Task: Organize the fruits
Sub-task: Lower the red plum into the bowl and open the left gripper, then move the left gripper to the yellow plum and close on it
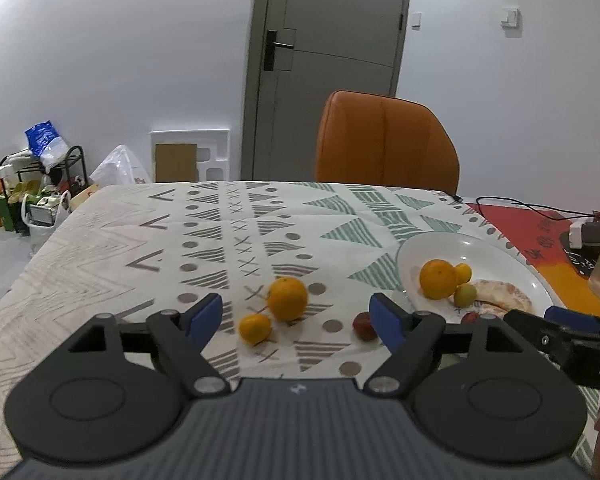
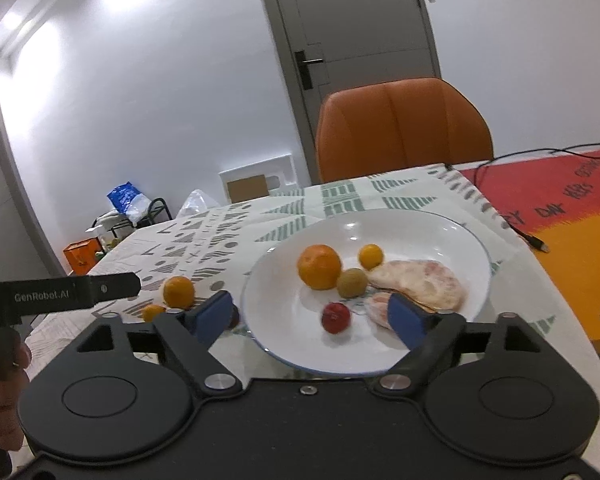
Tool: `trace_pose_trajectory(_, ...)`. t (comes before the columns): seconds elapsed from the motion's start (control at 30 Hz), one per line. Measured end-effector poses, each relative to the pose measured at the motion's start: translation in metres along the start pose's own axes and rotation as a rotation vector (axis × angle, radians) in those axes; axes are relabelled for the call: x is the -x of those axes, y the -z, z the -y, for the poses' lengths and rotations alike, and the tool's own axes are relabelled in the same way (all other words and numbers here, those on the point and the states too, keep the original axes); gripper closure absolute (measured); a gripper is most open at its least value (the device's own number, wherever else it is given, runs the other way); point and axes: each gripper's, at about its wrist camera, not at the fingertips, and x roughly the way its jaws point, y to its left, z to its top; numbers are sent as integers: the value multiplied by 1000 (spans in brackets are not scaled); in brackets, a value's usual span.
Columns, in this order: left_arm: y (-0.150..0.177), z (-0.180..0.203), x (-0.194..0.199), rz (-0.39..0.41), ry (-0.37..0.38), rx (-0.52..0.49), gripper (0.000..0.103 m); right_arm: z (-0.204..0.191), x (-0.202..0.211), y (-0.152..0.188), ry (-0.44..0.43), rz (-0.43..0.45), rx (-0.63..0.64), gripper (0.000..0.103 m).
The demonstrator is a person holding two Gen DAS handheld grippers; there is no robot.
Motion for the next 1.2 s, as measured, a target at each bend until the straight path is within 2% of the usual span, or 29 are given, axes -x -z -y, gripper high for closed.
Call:
trace_pose_trajectory(0.3, 14, -17, 6, -14, -23, 27, 23, -25, -8, -1, -42, -17, 64, 0)
trace_pose_trajectory(0.9, 41, -34, -1, -69, -28, 84, 24, -36, -16, 6, -89, -61, 108, 0)
trace_pose_trajectory(1.1, 45, -34, -6, -85, -15, 102, 32, -36, -17, 7, -101, -64, 112, 0)
trace_pose_trajectory(1.2, 48, -31, -10, -109, 3, 105, 44, -36, -18, 7, -109, -68, 112, 0)
